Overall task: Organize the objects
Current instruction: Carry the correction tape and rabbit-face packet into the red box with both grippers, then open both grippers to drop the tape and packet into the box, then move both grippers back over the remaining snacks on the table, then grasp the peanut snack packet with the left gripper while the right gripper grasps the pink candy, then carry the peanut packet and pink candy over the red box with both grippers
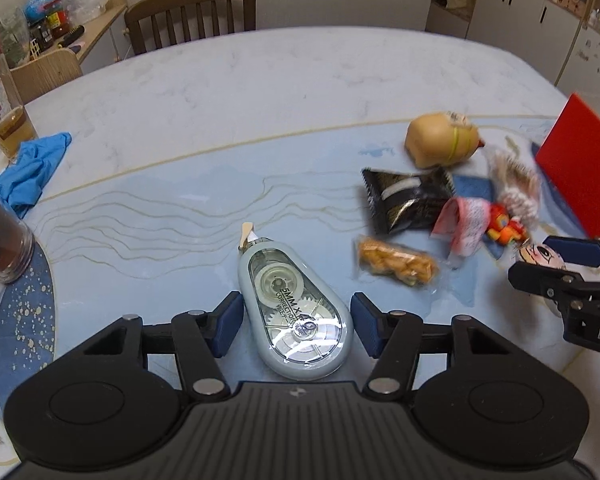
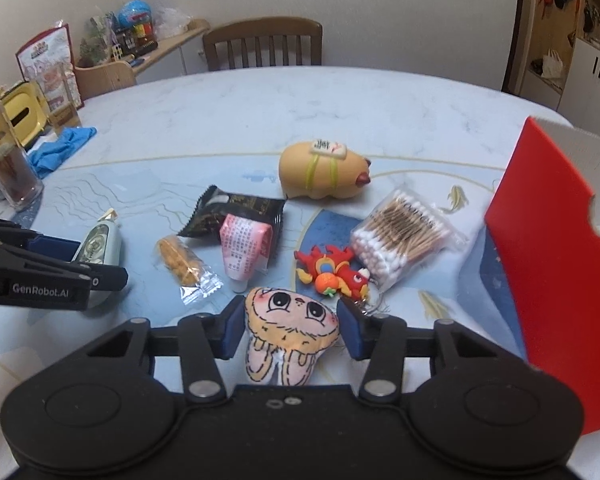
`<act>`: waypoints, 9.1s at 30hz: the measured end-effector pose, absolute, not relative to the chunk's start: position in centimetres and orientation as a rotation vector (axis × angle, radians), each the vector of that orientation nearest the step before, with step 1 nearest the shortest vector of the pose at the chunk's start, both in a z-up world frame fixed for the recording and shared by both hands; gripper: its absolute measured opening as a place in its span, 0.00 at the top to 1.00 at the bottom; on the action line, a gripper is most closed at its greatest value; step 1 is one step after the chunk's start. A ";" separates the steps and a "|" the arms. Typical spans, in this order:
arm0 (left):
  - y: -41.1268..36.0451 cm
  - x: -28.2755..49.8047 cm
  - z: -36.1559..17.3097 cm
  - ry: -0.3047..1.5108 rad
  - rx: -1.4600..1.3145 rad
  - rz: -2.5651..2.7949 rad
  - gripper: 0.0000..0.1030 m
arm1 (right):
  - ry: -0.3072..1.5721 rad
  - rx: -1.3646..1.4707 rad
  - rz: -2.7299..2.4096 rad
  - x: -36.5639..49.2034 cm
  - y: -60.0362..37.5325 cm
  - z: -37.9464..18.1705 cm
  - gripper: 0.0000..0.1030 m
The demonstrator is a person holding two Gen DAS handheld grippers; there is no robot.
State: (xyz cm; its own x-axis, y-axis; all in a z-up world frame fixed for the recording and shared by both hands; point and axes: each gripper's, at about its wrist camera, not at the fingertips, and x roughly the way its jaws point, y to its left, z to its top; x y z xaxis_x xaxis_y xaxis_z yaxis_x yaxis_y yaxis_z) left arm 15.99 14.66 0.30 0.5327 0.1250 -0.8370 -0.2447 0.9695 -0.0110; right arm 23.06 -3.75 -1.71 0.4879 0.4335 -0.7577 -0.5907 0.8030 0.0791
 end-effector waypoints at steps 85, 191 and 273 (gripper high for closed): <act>-20.7 40.4 1.4 1.074 0.196 -0.179 0.43 | 0.861 -0.165 0.236 37.9 -31.5 -2.4 0.49; 11.6 18.3 -2.3 0.871 -0.027 -0.036 0.08 | 0.833 -0.104 0.557 24.5 -3.2 -0.3 0.18; 11.8 19.7 -4.1 0.711 0.000 -0.061 0.30 | 0.892 -0.092 0.656 23.0 -5.0 -2.5 0.69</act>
